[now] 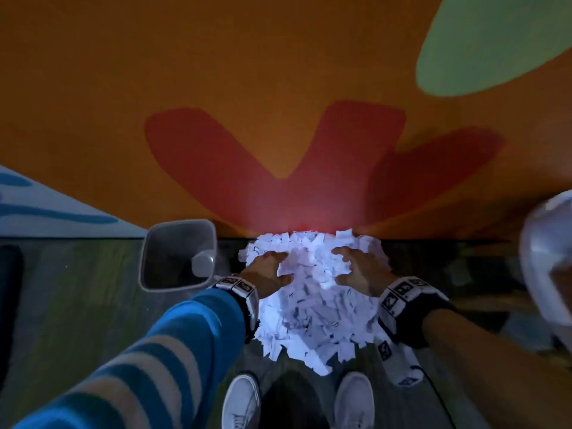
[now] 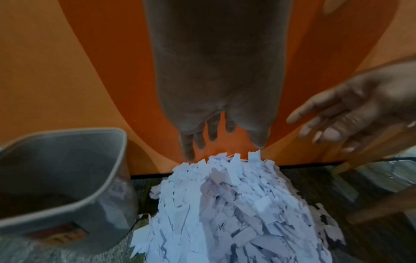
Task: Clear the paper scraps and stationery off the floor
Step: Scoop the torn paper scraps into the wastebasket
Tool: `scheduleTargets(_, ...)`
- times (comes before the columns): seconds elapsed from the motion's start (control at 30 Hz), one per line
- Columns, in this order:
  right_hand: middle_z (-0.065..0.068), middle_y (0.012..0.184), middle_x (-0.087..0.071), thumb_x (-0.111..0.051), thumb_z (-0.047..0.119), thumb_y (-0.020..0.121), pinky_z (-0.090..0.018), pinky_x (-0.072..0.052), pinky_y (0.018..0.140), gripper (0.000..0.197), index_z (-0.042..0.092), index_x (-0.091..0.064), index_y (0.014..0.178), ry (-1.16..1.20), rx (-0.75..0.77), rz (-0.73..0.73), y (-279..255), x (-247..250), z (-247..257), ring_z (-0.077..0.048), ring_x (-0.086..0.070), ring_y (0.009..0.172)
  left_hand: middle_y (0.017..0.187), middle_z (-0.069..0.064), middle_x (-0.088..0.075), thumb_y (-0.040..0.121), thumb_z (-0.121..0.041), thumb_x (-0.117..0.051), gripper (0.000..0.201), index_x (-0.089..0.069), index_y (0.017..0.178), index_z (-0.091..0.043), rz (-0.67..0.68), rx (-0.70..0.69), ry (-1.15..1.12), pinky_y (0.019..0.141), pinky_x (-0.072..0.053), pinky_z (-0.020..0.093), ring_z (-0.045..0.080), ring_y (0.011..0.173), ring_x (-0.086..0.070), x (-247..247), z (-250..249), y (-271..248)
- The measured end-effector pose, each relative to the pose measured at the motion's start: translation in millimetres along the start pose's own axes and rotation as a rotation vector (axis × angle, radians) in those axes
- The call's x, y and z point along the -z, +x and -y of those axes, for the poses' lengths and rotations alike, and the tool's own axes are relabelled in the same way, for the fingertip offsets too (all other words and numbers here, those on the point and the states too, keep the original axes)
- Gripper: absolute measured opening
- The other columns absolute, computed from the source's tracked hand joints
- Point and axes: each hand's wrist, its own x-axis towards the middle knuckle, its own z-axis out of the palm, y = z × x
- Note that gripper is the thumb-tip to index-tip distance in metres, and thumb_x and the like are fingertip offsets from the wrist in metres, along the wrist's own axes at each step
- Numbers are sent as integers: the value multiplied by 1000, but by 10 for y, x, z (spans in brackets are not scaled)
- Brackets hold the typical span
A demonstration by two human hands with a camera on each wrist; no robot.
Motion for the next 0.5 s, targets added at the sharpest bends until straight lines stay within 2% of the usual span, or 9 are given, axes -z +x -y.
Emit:
scheduleTargets(0.03,-13,145,-44,-68,16,91,-19,-34,84,65,18,-37,148,36,-11,-33,141,-125,-88,-24,-54,112,162,7,-24,98,-45,-55,72,-22,157,-21,4,6,-4,118,-26,36,25,147,-28,-112,78,113)
scheduleTargets(0.13,-12,148,-42,-74,18,87,-22,-35,92,71,18,-37,148,94,-54,-114,687,-511,-442,-28,-47,129,163,9,-21,97,-47,-55,77,-17,158,-20,2,37,-13,118,-26,39,27,148,-24,-489,400,540)
scheduleTargets(0.2,-11,152,-38,-76,22,84,-29,-35,104,79,19,-34,150,67,-41,-136,979,-725,-578,-28,-40,136,163,12,-20,96,-46,-58,81,-13,158,-20,-28,27,-12,118,-24,41,29,149,-21,-727,537,775)
scheduleTargets(0.27,-11,156,-31,-78,29,82,-39,-27,115,89,20,-26,153,-21,-15,-149,1272,-928,-712,-31,-29,142,163,14,-15,93,-49,-61,89,-9,159,-21,-53,24,-7,119,-20,45,32,151,-14,-957,649,1015)
scheduleTargets(0.33,-12,160,-20,-79,36,80,-48,-20,118,98,26,-18,155,-124,-14,-155,1538,-1096,-813,-36,-17,146,165,11,-3,87,-58,-63,100,0,158,-26,-40,51,9,121,-13,51,35,152,-3,-1181,777,1280)
scheduleTargets(0.4,-7,164,2,-80,45,76,-59,-16,116,110,37,-5,155,-195,-55,-160,1729,-1219,-885,-40,1,149,166,7,11,78,-67,-67,115,12,155,-35,-12,92,-27,120,-9,60,39,151,10,-1361,876,1495)
scheduleTargets(0.47,-1,162,19,-80,55,71,-69,-15,111,119,46,7,152,-258,-94,-180,1929,-1317,-977,-41,12,148,163,3,22,72,-67,-74,125,19,152,-42,-6,146,-89,119,-10,64,41,148,20,-1509,990,1700)
scheduleTargets(0.5,-1,161,23,-79,60,68,-71,-15,110,124,48,11,151,-275,-101,-197,2071,-1370,-1055,-43,13,147,162,1,26,70,-64,-78,129,22,150,-44,-9,160,-102,118,-11,65,41,147,23,-1578,1049,1798)
